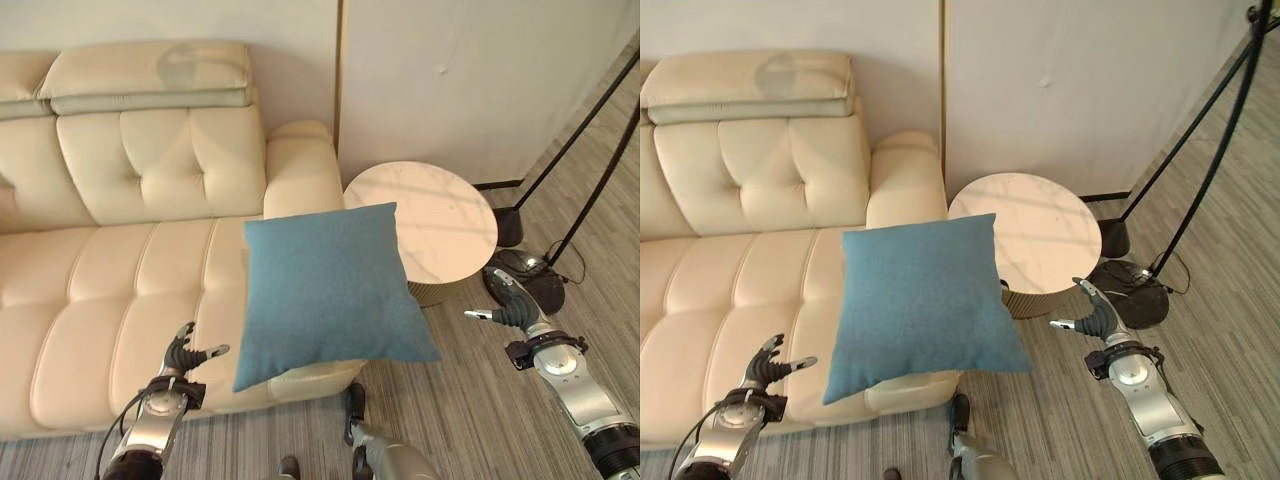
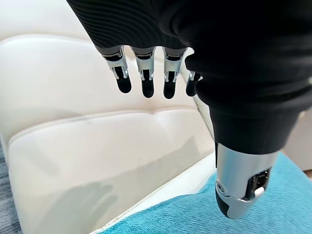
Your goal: Pick up all the scattered cushions and arrange them neatly on the sofa.
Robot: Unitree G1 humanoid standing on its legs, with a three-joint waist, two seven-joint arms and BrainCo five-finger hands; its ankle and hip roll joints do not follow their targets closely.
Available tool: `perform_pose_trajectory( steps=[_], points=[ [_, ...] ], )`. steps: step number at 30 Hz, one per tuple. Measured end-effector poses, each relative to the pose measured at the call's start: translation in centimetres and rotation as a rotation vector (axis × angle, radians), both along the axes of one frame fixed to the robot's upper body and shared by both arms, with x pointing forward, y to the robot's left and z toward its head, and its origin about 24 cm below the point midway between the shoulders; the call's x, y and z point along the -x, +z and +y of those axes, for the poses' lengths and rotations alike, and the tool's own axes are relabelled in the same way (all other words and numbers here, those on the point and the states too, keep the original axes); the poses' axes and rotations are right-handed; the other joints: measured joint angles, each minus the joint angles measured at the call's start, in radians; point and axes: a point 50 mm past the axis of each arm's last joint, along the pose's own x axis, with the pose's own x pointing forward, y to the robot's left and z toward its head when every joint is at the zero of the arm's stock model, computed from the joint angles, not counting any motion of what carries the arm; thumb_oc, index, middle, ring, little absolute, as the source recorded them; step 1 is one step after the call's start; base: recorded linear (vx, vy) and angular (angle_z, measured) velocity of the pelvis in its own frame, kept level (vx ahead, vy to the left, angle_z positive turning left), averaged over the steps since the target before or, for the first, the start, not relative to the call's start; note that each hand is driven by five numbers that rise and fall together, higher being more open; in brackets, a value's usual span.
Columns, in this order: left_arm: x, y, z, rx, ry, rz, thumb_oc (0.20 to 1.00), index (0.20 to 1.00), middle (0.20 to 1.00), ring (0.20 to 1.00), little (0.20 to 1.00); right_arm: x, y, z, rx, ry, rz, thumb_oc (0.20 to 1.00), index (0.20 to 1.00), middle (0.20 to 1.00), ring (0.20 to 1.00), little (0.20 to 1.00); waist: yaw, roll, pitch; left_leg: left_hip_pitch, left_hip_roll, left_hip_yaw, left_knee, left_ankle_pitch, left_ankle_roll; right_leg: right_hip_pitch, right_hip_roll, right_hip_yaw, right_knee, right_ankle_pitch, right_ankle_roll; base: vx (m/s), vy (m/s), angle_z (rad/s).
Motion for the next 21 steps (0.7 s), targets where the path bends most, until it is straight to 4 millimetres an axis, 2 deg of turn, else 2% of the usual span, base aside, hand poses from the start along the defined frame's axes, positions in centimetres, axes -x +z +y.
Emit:
perform_pose_trajectory(
  steps=[2,4,5,8,12,15,16,21],
  points=[
    [-0.9,0.3,-0.2,-0.011,-0.007,-0.006,1.000,1.000,1.000,1.000,1.000,-1.5,0.6,1.3,-0.007,0.041,-0.020,1.000,1.000,1.000,1.000,1.000,0.003,0.009,0.006,-0.024,0.005,0.003,0.001,0.011,-0.017,0.018,0.005,0.000,-0.087,0.071,-0.028,-0.04,-0.008,-0.10],
    [-2.4,1.1,-0.7,-0.009,-0.018,-0.040,1.000,1.000,1.000,1.000,1.000,-3.0,0.8,2.8,-0.023,0.078,-0.017,1.000,1.000,1.000,1.000,1.000,0.005,0.012,0.010,-0.044,-0.002,0.006,0.001,0.015,-0.022,0.034,0.004,0.003,-0.171,0.124,-0.031,-0.05,-0.008,-0.07],
    [-3.1,1.6,-0.9,-0.006,-0.024,-0.061,1.000,1.000,1.000,1.000,1.000,-3.3,0.8,3.3,-0.040,0.083,-0.018,1.000,1.000,1.000,1.000,1.000,0.011,0.015,0.018,-0.043,-0.003,0.005,0.000,0.017,-0.025,0.042,0.004,0.003,-0.183,0.131,-0.032,-0.10,-0.008,0.01],
    [-6.0,3.0,-2.1,-0.019,-0.071,-0.095,1.000,1.000,1.000,1.000,1.000,-4.9,-0.2,5.7,-0.081,0.115,0.037,1.000,1.000,1.000,1.000,1.000,0.010,0.015,0.023,-0.062,-0.009,0.005,0.000,0.020,-0.030,0.029,0.000,0.006,-0.184,0.119,-0.012,-0.12,-0.003,0.05],
    [-9.4,6.3,-2.7,-0.052,-0.089,-0.188,1.000,1.000,1.000,1.000,1.000,-7.3,1.2,8.3,-0.091,0.152,0.019,1.000,1.000,1.000,1.000,1.000,0.005,0.000,0.061,-0.134,-0.029,0.007,0.002,0.049,-0.030,-0.048,-0.017,0.013,-0.183,0.136,0.009,-0.08,0.005,0.01],
    [-10.2,6.5,-2.5,-0.077,-0.067,-0.158,1.000,1.000,1.000,1.000,1.000,-8.5,1.6,9.5,-0.073,0.153,0.029,1.000,1.000,1.000,1.000,1.000,-0.003,-0.006,0.074,-0.163,-0.031,0.008,0.007,0.050,-0.030,-0.072,-0.019,0.017,-0.183,0.143,0.019,-0.04,-0.004,-0.02],
    [-10.8,6.9,-2.9,-0.084,-0.075,-0.173,1.000,1.000,1.000,1.000,1.000,-8.9,2.0,10.5,-0.080,0.165,0.014,1.000,1.000,1.000,1.000,1.000,-0.006,-0.009,0.094,-0.170,-0.031,0.005,0.006,0.055,-0.032,-0.082,-0.019,0.017,-0.183,0.146,0.018,-0.05,-0.011,0.01],
    [-11.6,7.0,-4.2,-0.086,-0.069,-0.179,1.000,1.000,1.000,1.000,1.000,-9.4,1.8,10.9,-0.074,0.117,0.014,1.000,1.000,1.000,1.000,1.000,-0.007,-0.011,0.132,-0.199,-0.029,0.002,0.014,0.054,-0.032,-0.101,-0.018,0.014,-0.183,0.149,0.015,-0.03,-0.015,0.02]
  ],
)
